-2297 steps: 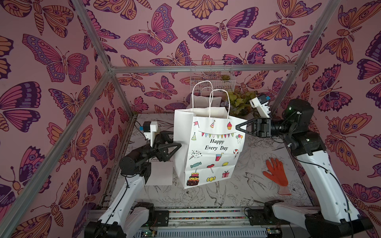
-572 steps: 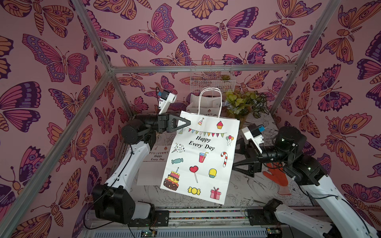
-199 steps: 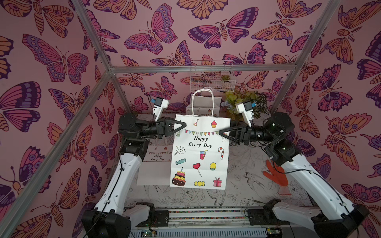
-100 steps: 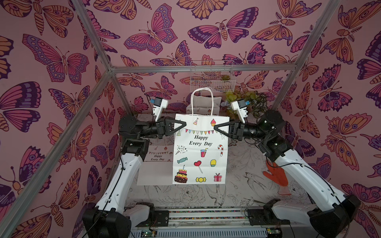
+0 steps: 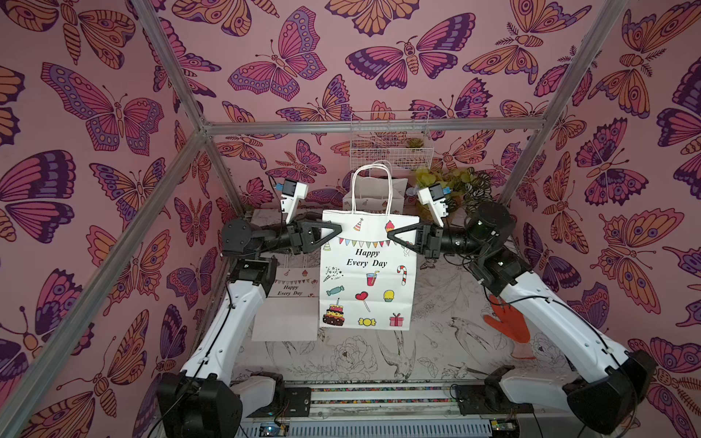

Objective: Put away the paper bag
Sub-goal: Press the paper bag.

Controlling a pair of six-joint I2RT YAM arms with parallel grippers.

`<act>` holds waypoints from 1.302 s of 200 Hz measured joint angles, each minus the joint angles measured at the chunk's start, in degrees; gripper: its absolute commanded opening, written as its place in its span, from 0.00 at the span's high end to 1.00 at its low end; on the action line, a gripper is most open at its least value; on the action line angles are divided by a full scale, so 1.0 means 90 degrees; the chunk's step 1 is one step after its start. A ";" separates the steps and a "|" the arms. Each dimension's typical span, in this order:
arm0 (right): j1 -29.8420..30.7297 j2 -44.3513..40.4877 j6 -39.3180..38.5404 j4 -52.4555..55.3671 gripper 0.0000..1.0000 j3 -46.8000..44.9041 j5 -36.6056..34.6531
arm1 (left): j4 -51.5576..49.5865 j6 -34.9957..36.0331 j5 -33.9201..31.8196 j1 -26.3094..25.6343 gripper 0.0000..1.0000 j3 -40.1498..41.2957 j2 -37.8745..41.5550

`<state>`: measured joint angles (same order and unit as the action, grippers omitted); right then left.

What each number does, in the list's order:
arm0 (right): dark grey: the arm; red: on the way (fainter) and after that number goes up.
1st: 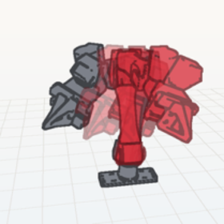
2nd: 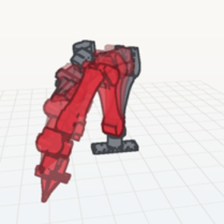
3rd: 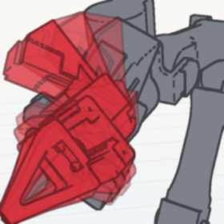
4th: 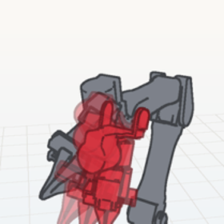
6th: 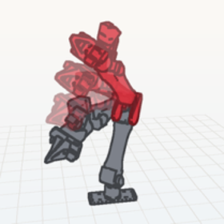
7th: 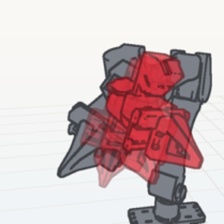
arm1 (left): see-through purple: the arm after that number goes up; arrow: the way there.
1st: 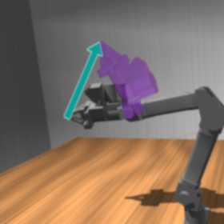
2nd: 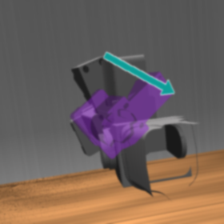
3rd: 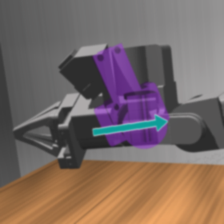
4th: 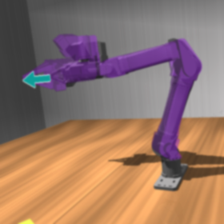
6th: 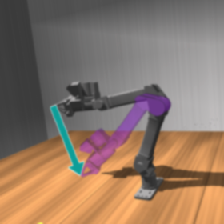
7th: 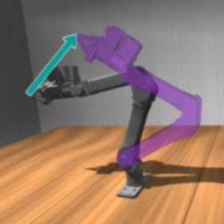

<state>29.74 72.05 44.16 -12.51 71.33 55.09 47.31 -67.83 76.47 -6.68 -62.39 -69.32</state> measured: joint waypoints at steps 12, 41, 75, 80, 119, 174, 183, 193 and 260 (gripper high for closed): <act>-0.0058 0.0000 -0.0036 0.0051 1.00 0.0010 0.0024 | 0.0143 -0.0148 -0.0022 0.0002 0.14 0.0046 0.0061; -0.0566 0.0017 -0.0119 0.0362 1.00 0.0151 0.0321 | -0.0274 0.0313 -0.0323 0.0002 0.12 0.0070 0.0476; -0.1234 0.0228 -0.0270 0.0692 1.00 0.0588 0.1117 | -0.0930 0.1409 -0.1103 0.0000 0.11 0.0078 0.1037; -0.1311 0.0272 -0.0301 0.0726 1.00 0.0646 0.1248 | -0.0959 0.1545 -0.1214 0.0000 0.11 0.0102 0.1086; -0.1598 0.0629 -0.0814 0.1129 1.00 0.1032 0.2327 | -0.1110 0.2365 -0.1600 -0.0010 0.12 0.0823 0.1540; -0.1753 0.1404 -0.0573 0.1086 1.00 0.2188 0.3223 | -0.2268 0.3740 -0.1836 0.0143 0.12 0.1773 0.2416; -0.1753 0.1455 -0.0525 0.1088 1.00 0.2356 0.3322 | -0.2234 0.3789 -0.1831 0.0175 0.12 0.1843 0.2346; -0.1753 0.1496 -0.0437 0.1105 1.00 0.2560 0.3422 | -0.2038 0.3774 -0.1785 0.0199 0.12 0.1953 0.2195; -0.1753 0.1506 -0.0262 0.1377 1.00 0.3893 0.3723 | -0.1248 0.3572 -0.0780 0.0204 0.12 0.2336 0.1540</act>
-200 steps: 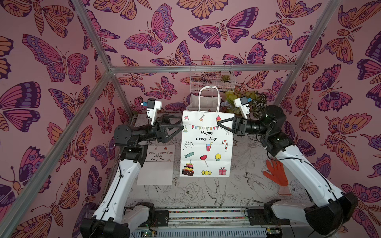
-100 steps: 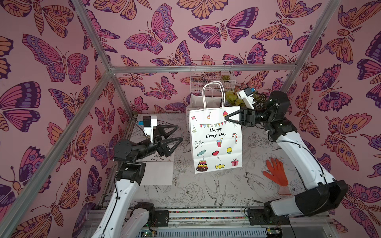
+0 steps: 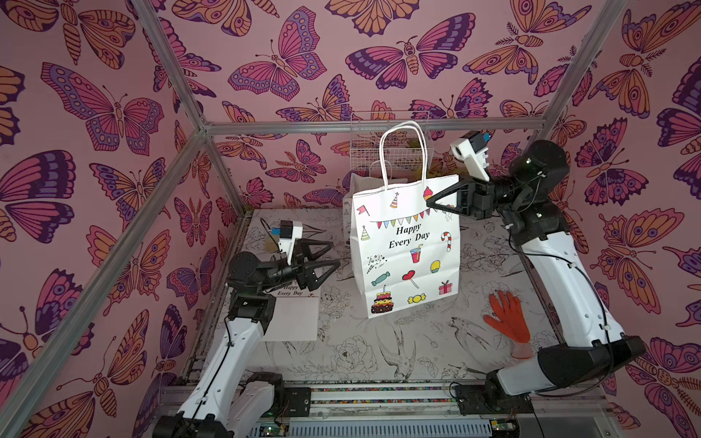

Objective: Put away the paper bag
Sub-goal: Press the paper bag.

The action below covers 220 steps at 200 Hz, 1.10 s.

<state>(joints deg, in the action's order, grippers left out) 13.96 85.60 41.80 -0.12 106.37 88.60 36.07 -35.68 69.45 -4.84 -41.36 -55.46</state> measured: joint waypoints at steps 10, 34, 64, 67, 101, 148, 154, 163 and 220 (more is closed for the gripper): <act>0.0000 0.0000 -0.0002 0.0090 1.00 0.0107 0.0005 | 0.0056 -0.0015 0.0194 0.0000 0.12 0.0007 0.0019; 0.0000 0.0000 -0.0005 0.0245 1.00 0.0233 0.0022 | 0.0165 -0.0019 0.0517 0.0000 0.13 0.0046 0.0041; 0.0000 0.0002 -0.0182 0.0634 1.00 0.0238 0.0024 | 0.0204 -0.0015 0.0753 -0.0136 0.14 0.0049 -0.0126; 0.0000 0.0002 -0.0206 0.0673 1.00 0.0238 0.0024 | 0.0204 -0.0015 0.0765 -0.0170 0.14 0.0049 -0.0158; 0.0019 0.0002 -0.0447 0.0991 1.00 0.0228 0.0024 | 0.0202 0.0063 0.0780 -0.0597 0.15 -0.0027 -0.0644; 0.0087 -0.0007 -0.0612 0.1188 1.00 0.0228 0.0024 | 0.0187 0.0136 0.0697 -0.0777 0.16 -0.0112 -0.1008; 0.0087 -0.0012 -0.0651 0.1222 1.00 0.0228 0.0024 | 0.0180 0.0148 0.0678 -0.0801 0.16 -0.0124 -0.1010; 0.0087 -0.0015 -0.0680 0.1253 1.00 0.0228 0.0024 | 0.0175 0.0182 0.0665 -0.0850 0.16 -0.0153 -0.1015; 0.0085 -0.0022 -0.0724 0.1324 1.00 0.0228 0.0051 | -0.0257 0.0600 0.0663 -0.1141 0.17 -0.0454 -0.1258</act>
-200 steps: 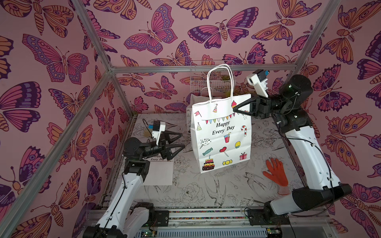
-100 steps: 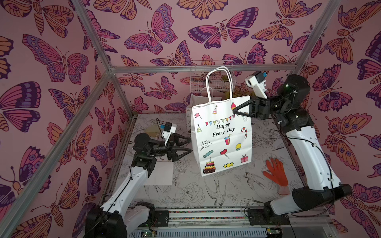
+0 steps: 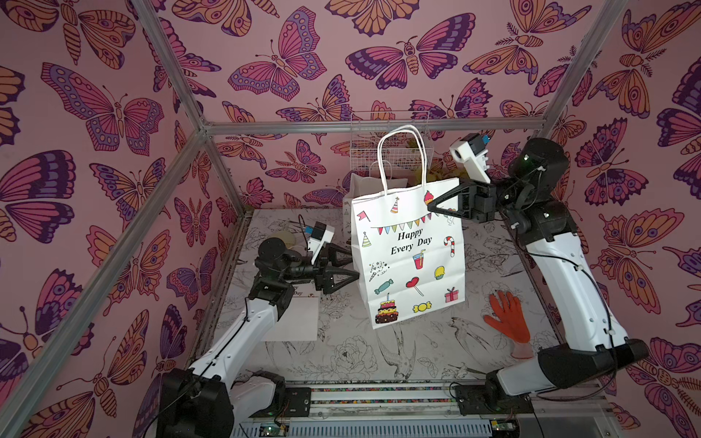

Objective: Put away the paper bag
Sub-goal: Press the paper bag.

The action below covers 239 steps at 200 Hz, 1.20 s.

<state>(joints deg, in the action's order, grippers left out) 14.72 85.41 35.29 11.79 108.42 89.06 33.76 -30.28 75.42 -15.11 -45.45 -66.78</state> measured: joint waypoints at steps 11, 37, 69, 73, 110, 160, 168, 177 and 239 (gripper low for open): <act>0.0000 0.0000 0.0002 0.0005 1.00 0.0005 0.0015 | -0.0146 0.0090 -0.0002 -0.0039 0.17 -0.0049 -0.0051; 0.0000 0.0000 0.0119 -0.0024 1.00 0.0053 0.0010 | -0.0466 0.0301 -0.0029 -0.0097 0.17 -0.0138 -0.0070; 0.0000 0.0022 0.0743 -0.0549 1.00 0.0068 -0.0068 | -0.1129 0.0733 -0.0056 -0.0119 0.17 -0.0221 0.0117; 0.0000 0.0024 0.0804 -0.0617 1.00 0.0070 -0.0080 | -0.1246 0.0826 -0.0063 -0.0119 0.17 -0.0228 0.0160; -0.0002 0.0070 0.1401 -0.1144 1.00 0.0182 -0.0185 | -0.2166 0.1462 -0.0141 -0.0119 0.18 -0.0381 0.0486; 0.0000 0.0058 0.1668 -0.1426 1.00 0.0233 -0.0245 | -0.2552 0.1647 -0.0131 -0.0124 0.17 -0.0401 0.0889; 0.0000 0.0053 0.1693 -0.1445 1.00 0.0233 -0.0267 | -0.2560 0.1647 -0.0121 -0.0146 0.17 -0.0413 0.0976; 0.0000 0.0044 0.1729 -0.1479 1.00 0.0233 -0.0287 | -0.2562 0.1649 -0.0104 -0.0180 0.17 -0.0452 0.1030; 0.0090 0.0034 0.2067 -0.1965 1.00 0.0104 -0.0355 | -0.2567 0.1649 -0.0092 -0.0459 0.17 -0.0588 0.0886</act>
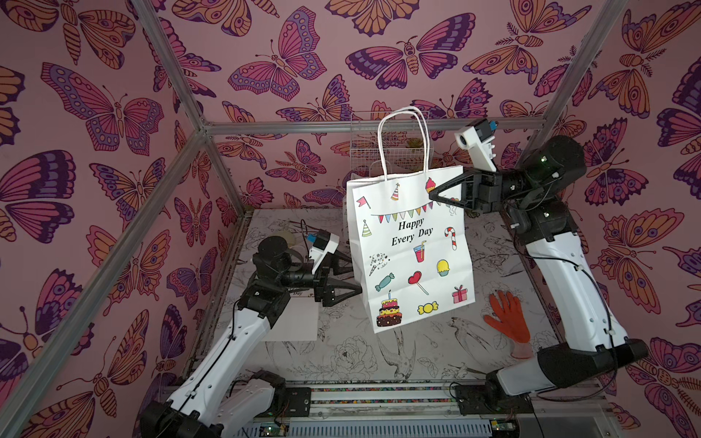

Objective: Put away the paper bag
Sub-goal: Press the paper bag.

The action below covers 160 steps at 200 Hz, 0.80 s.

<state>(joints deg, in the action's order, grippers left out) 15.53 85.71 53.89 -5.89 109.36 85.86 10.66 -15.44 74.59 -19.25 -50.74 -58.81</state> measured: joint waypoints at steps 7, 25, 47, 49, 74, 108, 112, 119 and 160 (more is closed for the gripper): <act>0.0000 0.0000 0.0019 -0.0041 1.00 -0.0015 -0.0012 | 0.0000 0.0000 -0.0002 -0.0019 0.17 -0.0005 -0.0012; 0.0000 0.0000 0.0039 -0.0090 1.00 -0.0058 -0.0027 | 0.0000 -0.0002 -0.0007 -0.0032 0.17 -0.0007 -0.0029; 0.0000 0.0000 0.0061 -0.0129 1.00 -0.0138 -0.0063 | 0.0000 -0.0002 -0.0068 -0.0036 0.17 -0.0024 -0.0029; 0.0000 0.0000 0.0063 -0.0134 1.00 -0.0148 -0.0068 | 0.0000 -0.0005 -0.0078 -0.0039 0.17 -0.0027 -0.0029; 0.0085 0.0000 0.0087 -0.0138 1.00 -0.0294 -0.0102 | 0.0005 -0.0022 -0.0233 -0.0063 0.17 -0.0083 -0.0029; 0.0202 -0.0002 0.0087 -0.0163 1.00 -0.0500 -0.0138 | 0.0015 -0.0029 -0.0393 -0.0090 0.17 -0.0138 -0.0104; 0.0202 -0.0005 0.0085 -0.0165 1.00 -0.0522 -0.0138 | 0.0015 -0.0029 -0.0410 -0.0092 0.17 -0.0143 -0.0124; 0.0202 -0.0007 0.0087 -0.0168 1.00 -0.0554 -0.0138 | 0.0015 -0.0032 -0.0427 -0.0104 0.17 -0.0148 -0.0155; 0.0202 -0.0073 0.0087 -0.0177 1.00 -0.0585 -0.0124 | 0.0010 -0.0029 -0.0437 -0.0117 0.18 -0.0158 -0.0216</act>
<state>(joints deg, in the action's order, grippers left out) 17.34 85.06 54.68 -7.49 104.09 84.75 10.74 -15.70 70.65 -20.29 -52.16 -60.75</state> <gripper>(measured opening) 0.059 0.830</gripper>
